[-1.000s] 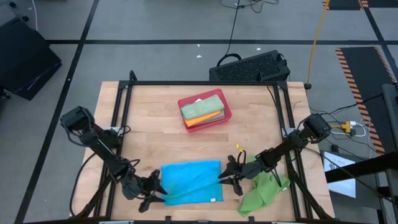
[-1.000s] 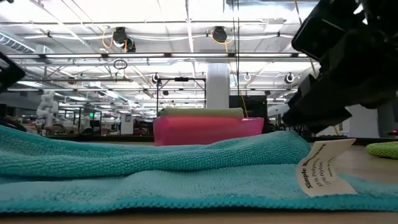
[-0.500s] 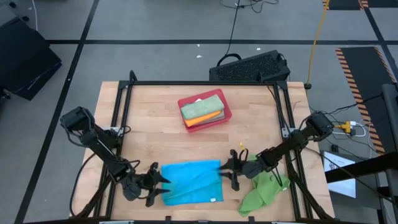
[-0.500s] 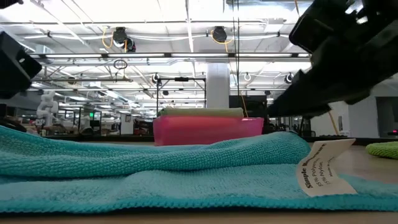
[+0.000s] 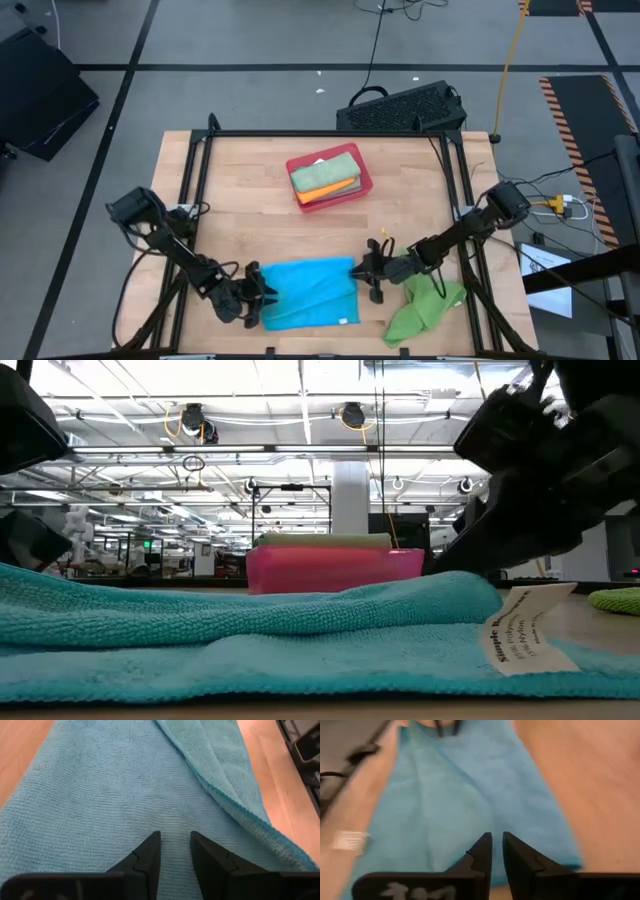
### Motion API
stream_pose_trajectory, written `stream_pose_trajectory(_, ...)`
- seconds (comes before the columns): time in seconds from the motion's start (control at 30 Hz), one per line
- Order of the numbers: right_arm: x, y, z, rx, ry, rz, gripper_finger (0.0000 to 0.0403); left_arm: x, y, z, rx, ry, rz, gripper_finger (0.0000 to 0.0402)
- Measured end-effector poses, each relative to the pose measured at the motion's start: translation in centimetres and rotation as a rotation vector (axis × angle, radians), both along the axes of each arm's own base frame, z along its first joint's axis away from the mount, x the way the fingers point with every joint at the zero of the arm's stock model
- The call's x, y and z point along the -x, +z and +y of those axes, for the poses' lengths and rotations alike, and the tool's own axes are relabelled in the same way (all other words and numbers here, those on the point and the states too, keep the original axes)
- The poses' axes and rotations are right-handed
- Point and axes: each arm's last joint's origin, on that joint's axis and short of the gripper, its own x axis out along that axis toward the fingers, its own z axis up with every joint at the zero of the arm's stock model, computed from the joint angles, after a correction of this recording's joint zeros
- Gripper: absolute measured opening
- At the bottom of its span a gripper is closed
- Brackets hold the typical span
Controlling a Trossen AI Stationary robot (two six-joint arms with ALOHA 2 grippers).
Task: Fold microfiber towels
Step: Fold the blue microfiber cloth
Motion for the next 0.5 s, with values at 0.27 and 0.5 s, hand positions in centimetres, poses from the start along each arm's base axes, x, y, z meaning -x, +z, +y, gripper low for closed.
stream_pose_trajectory(0.27,0.3,0.6,1.4,0.018,0.109,-0.072,0.0032,0.0,-0.2,-0.1,0.008,0.002,0.004,0.0106)
stream_pose_trajectory(0.5,0.6,0.1,1.0,0.048,-0.041,-0.041,0.0031,0.0,0.6,-0.3,0.051,-0.070,0.008,0.0106)
